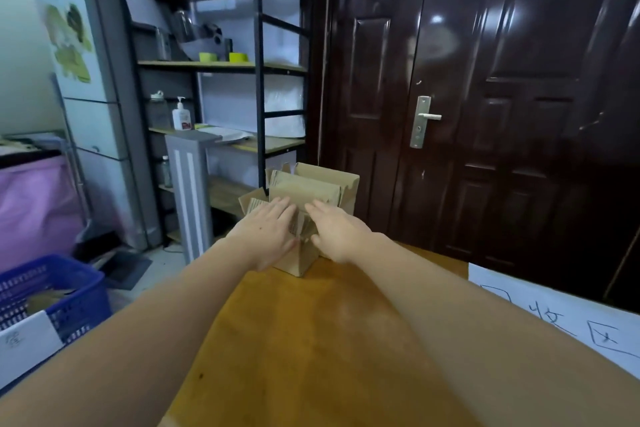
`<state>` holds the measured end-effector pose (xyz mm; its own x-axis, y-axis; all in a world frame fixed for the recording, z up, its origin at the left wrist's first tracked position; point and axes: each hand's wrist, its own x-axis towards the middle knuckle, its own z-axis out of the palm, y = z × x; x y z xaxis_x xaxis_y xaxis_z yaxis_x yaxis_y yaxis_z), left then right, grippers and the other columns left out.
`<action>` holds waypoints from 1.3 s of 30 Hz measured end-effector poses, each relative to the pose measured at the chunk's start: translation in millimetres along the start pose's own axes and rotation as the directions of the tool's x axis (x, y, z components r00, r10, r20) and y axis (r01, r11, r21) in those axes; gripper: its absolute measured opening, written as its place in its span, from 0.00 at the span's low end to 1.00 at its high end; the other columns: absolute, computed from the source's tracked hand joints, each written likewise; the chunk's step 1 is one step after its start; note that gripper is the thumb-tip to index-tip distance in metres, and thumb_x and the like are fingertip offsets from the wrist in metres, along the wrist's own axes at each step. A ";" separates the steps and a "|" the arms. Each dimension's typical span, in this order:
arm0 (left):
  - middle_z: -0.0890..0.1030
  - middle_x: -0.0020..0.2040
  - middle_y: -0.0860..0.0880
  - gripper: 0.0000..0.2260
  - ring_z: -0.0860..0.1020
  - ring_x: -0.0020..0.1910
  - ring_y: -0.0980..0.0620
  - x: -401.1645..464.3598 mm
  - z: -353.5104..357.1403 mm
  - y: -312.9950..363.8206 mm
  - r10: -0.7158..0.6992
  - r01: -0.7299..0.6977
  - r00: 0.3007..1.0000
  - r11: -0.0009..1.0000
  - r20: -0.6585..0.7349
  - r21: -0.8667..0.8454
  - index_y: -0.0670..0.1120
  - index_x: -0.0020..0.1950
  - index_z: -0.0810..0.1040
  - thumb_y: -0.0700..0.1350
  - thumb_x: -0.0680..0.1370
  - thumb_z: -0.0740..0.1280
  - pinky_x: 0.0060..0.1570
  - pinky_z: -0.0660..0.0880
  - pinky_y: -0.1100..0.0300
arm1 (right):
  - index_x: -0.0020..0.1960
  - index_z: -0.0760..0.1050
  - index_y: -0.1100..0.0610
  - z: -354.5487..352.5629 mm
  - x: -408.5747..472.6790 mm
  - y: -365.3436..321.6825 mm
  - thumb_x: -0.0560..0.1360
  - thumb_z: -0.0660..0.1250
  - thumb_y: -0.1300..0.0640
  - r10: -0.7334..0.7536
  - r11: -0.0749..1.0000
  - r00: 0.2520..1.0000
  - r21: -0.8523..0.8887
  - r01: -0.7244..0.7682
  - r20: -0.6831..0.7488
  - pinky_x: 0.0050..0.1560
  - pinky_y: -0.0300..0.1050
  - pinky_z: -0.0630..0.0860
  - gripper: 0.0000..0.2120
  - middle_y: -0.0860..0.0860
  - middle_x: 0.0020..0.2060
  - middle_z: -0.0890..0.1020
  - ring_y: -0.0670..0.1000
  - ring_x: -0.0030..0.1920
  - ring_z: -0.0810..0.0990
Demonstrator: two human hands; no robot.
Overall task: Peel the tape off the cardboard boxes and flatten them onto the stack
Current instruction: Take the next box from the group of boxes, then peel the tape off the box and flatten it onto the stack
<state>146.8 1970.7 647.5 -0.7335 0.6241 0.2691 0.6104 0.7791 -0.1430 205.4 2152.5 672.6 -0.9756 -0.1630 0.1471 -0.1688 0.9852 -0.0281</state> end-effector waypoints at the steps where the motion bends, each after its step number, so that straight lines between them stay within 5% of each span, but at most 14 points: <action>1: 0.48 0.85 0.44 0.34 0.47 0.84 0.47 5.2 3.4 -1.5 0.011 -0.011 1.000 1.000 0.004 0.015 0.44 0.85 0.46 0.61 0.86 0.52 0.80 0.44 0.52 | 0.83 0.49 0.54 2.7 8.0 -1.3 0.84 0.60 0.53 0.001 1.000 1.000 -0.019 -0.001 0.001 0.75 0.57 0.64 0.32 0.54 0.82 0.53 0.59 0.78 0.60; 6: 0.50 0.85 0.44 0.33 0.47 0.84 0.46 12.5 19.4 -0.9 0.049 -0.051 0.998 0.998 0.035 0.039 0.43 0.85 0.46 0.60 0.86 0.51 0.82 0.44 0.50 | 0.72 0.71 0.55 16.2 27.3 -1.9 0.82 0.61 0.59 0.034 0.999 0.996 0.001 -0.034 -0.082 0.62 0.52 0.74 0.18 0.55 0.64 0.77 0.58 0.63 0.77; 15: 0.61 0.82 0.47 0.36 0.56 0.82 0.48 -23.3 -0.9 4.3 0.105 -0.105 0.994 0.994 -0.010 -0.016 0.47 0.84 0.52 0.65 0.82 0.56 0.81 0.49 0.51 | 0.65 0.79 0.46 4.3 -44.5 13.6 0.81 0.67 0.55 -0.084 0.958 0.991 0.265 0.109 -0.103 0.57 0.54 0.78 0.14 0.50 0.54 0.83 0.53 0.55 0.80; 21: 0.67 0.80 0.47 0.40 0.65 0.77 0.47 -59.6 -24.5 56.1 0.180 -0.180 0.984 0.983 0.007 -0.046 0.49 0.84 0.50 0.71 0.80 0.53 0.78 0.57 0.51 | 0.70 0.76 0.49 -8.0 -144.9 44.4 0.80 0.69 0.58 -0.085 0.955 0.987 0.272 0.119 -0.137 0.62 0.51 0.75 0.20 0.50 0.59 0.81 0.51 0.60 0.79; 26: 0.67 0.79 0.50 0.37 0.65 0.77 0.49 -81.5 -32.0 139.8 0.278 -0.283 0.959 0.951 -0.056 -0.121 0.52 0.84 0.51 0.69 0.81 0.55 0.79 0.57 0.51 | 0.69 0.77 0.54 -16.8 -251.3 92.1 0.78 0.69 0.65 0.027 0.959 0.974 0.282 0.038 -0.223 0.63 0.31 0.68 0.21 0.50 0.61 0.82 0.50 0.62 0.79; 33: 0.64 0.80 0.53 0.35 0.60 0.79 0.51 -101.3 -22.8 278.7 0.309 -0.359 0.927 0.896 -0.213 -0.261 0.52 0.84 0.54 0.65 0.81 0.59 0.79 0.55 0.49 | 0.69 0.78 0.51 -37.9 -373.8 153.8 0.80 0.66 0.67 0.154 0.964 0.971 0.243 -0.107 -0.182 0.67 0.47 0.71 0.21 0.43 0.63 0.80 0.45 0.65 0.76; 37: 0.63 0.81 0.53 0.35 0.58 0.80 0.52 -100.8 -24.3 345.1 0.320 -0.379 0.917 0.884 -0.237 -0.274 0.52 0.84 0.54 0.66 0.82 0.58 0.80 0.52 0.48 | 0.67 0.79 0.52 -42.7 -430.8 172.4 0.78 0.63 0.67 0.210 0.969 0.949 0.180 -0.170 -0.234 0.68 0.31 0.63 0.21 0.44 0.63 0.81 0.43 0.64 0.74; 39: 0.63 0.81 0.54 0.35 0.58 0.80 0.53 -100.4 -28.8 366.4 0.330 -0.394 0.912 0.871 -0.245 -0.294 0.52 0.84 0.55 0.66 0.82 0.58 0.79 0.53 0.49 | 0.71 0.75 0.50 -40.4 -450.3 180.0 0.77 0.62 0.69 0.280 0.958 0.937 0.126 -0.259 -0.210 0.73 0.34 0.58 0.26 0.44 0.67 0.77 0.46 0.70 0.70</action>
<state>452.6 2191.8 595.4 -0.3941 0.8116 0.4312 0.9085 0.4150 0.0493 620.0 2405.3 641.2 -0.9316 0.1347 0.3377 0.0728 0.9791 -0.1897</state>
